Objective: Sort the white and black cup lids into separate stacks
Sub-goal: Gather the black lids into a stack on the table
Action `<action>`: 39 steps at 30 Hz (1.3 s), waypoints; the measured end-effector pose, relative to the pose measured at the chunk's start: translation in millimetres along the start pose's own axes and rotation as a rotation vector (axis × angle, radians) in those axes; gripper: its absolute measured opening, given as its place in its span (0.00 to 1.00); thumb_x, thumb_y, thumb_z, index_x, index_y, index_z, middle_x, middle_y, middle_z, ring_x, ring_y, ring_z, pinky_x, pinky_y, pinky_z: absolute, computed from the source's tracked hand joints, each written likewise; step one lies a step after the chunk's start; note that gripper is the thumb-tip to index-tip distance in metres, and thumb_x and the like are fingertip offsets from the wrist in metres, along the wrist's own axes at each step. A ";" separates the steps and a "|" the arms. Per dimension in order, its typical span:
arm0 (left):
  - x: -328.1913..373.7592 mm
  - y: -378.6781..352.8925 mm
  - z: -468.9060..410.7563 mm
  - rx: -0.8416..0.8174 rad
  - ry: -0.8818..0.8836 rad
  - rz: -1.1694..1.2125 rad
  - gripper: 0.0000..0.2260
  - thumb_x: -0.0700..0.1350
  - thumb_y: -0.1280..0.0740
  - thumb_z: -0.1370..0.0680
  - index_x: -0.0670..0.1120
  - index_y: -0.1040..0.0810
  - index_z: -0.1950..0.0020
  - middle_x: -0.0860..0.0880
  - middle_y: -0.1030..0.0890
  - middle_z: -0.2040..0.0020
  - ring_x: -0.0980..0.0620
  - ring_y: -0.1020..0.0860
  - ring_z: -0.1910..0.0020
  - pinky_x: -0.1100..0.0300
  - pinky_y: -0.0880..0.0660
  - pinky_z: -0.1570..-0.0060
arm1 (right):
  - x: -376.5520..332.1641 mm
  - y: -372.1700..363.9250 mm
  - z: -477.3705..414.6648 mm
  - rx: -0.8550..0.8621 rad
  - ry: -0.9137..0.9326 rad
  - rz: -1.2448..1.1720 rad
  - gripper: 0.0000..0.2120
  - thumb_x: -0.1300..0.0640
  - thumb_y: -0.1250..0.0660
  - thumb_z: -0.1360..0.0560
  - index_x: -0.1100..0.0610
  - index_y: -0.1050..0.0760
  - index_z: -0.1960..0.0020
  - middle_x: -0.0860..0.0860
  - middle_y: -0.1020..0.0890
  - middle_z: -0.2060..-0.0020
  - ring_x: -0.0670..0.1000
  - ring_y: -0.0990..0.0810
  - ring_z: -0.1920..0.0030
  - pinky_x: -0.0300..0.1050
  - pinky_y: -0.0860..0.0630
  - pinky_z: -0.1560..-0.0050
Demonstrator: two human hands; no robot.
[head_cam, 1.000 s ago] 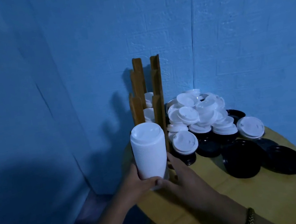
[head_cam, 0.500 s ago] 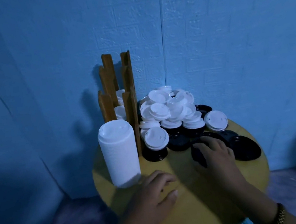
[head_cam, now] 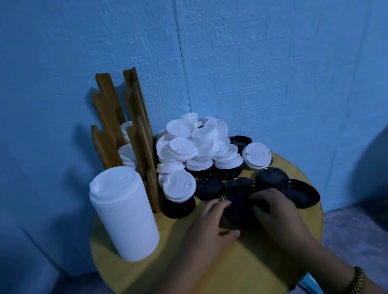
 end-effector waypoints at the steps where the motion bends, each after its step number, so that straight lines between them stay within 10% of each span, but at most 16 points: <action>1: -0.6 1.4 2.8 0.013 0.002 0.033 0.30 0.54 0.26 0.23 0.58 0.34 0.23 0.60 0.36 0.25 0.59 0.32 0.29 0.62 0.30 0.32 | -1.8 2.0 1.9 0.015 -0.015 -0.077 0.11 0.59 0.32 0.21 0.53 0.21 0.39 0.46 0.22 0.44 0.42 0.25 0.47 0.33 0.27 0.48; 7: -7.8 26.4 24.0 0.161 0.020 0.260 0.10 0.58 0.31 0.21 0.58 0.22 0.41 0.66 0.29 0.34 0.68 0.27 0.38 0.74 0.29 0.46 | -28.2 3.5 14.4 -0.139 -0.015 -0.436 0.13 0.42 0.39 0.22 0.44 0.22 0.42 0.39 0.18 0.50 0.36 0.21 0.49 0.34 0.23 0.53; 14: -29.4 33.9 36.1 0.135 0.343 0.548 0.08 0.55 0.34 0.17 0.52 0.22 0.44 0.52 0.17 0.51 0.55 0.19 0.67 0.61 0.24 0.67 | 0.1 0.5 12.5 -0.107 0.105 0.070 0.13 0.51 0.34 0.21 0.48 0.24 0.36 0.41 0.27 0.48 0.36 0.28 0.50 0.29 0.30 0.53; 20: -38.4 37.0 41.6 0.169 0.352 0.269 0.17 0.61 0.34 0.20 0.56 0.25 0.34 0.60 0.23 0.40 0.60 0.23 0.41 0.64 0.25 0.52 | 4.1 7.3 13.2 -0.043 0.168 0.270 0.18 0.52 0.30 0.23 0.47 0.25 0.34 0.43 0.28 0.40 0.44 0.32 0.41 0.39 0.31 0.41; 28: -27.6 39.5 61.4 0.086 0.213 -0.117 0.35 0.68 0.31 0.26 0.61 0.39 0.23 0.65 0.37 0.28 0.62 0.35 0.31 0.61 0.33 0.40 | -0.3 -5.6 13.5 -0.188 0.172 0.389 0.21 0.54 0.36 0.20 0.46 0.31 0.29 0.44 0.24 0.36 0.45 0.27 0.39 0.42 0.29 0.38; 34: -20.4 31.1 58.5 -0.039 0.056 -0.133 0.35 0.61 0.32 0.22 0.62 0.46 0.19 0.64 0.41 0.22 0.62 0.43 0.23 0.65 0.41 0.27 | -7.5 3.4 23.1 -0.144 0.079 -0.098 0.17 0.58 0.35 0.20 0.41 0.28 0.35 0.35 0.23 0.45 0.36 0.24 0.46 0.33 0.28 0.50; 39: -27.1 30.9 55.7 0.011 0.156 -0.217 0.50 0.75 0.31 0.32 0.61 0.53 0.18 0.61 0.44 0.22 0.56 0.43 0.24 0.56 0.39 0.29 | 10.3 8.5 16.1 -0.097 -0.341 -0.621 0.13 0.59 0.38 0.18 0.45 0.26 0.36 0.49 0.17 0.50 0.50 0.18 0.54 0.44 0.23 0.59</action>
Point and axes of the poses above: each hand's wrist, its own z-axis away from the middle knuckle, its own y-axis out of the back of the hand, x = y × z, the point moved 6 cm from there along -z, towards the middle knuckle
